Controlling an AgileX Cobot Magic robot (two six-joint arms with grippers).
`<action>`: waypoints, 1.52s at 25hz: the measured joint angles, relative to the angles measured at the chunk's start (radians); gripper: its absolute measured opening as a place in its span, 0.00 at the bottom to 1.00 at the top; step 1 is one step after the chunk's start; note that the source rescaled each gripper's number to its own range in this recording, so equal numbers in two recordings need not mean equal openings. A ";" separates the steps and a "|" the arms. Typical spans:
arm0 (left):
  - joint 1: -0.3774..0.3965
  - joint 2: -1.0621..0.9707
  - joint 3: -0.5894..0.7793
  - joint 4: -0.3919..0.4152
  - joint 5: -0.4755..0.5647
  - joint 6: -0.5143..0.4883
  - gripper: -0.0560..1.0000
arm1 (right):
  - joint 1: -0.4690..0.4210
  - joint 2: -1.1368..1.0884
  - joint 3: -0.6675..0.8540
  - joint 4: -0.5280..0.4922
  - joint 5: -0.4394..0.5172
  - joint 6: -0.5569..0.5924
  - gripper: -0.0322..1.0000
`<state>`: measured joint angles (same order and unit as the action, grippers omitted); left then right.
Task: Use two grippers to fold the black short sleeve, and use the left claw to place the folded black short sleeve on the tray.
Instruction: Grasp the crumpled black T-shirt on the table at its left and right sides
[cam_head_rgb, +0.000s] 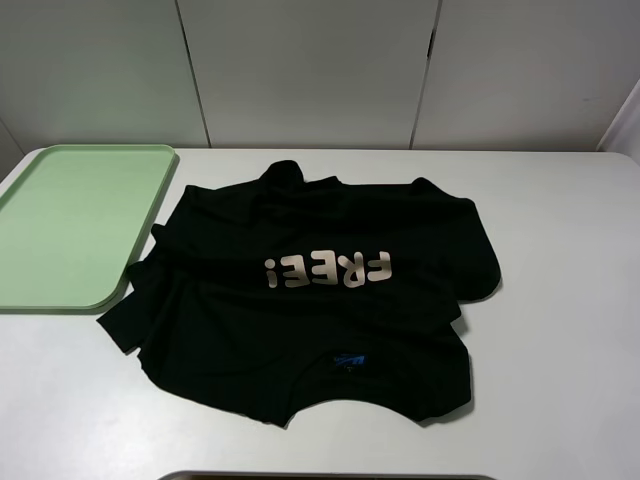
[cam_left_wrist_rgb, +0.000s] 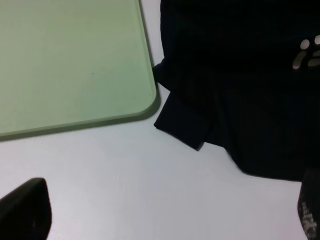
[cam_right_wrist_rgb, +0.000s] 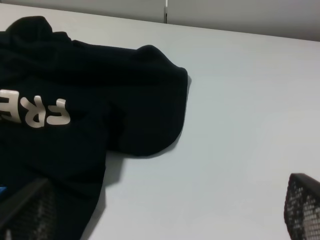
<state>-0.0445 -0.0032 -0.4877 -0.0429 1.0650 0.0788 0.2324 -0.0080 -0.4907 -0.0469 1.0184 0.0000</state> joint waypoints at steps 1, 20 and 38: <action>0.000 0.000 0.000 0.000 0.000 0.000 0.98 | 0.000 0.000 0.000 0.000 0.000 0.000 1.00; 0.000 0.000 0.000 -0.006 0.000 0.000 0.98 | 0.000 0.000 0.000 0.000 0.000 0.000 1.00; -0.195 0.535 -0.336 -0.019 -0.004 0.185 0.97 | 0.096 0.741 -0.400 0.072 0.020 -0.169 1.00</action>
<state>-0.2397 0.5321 -0.8239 -0.0621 1.0605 0.2643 0.3281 0.7330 -0.8907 0.0249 1.0385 -0.1686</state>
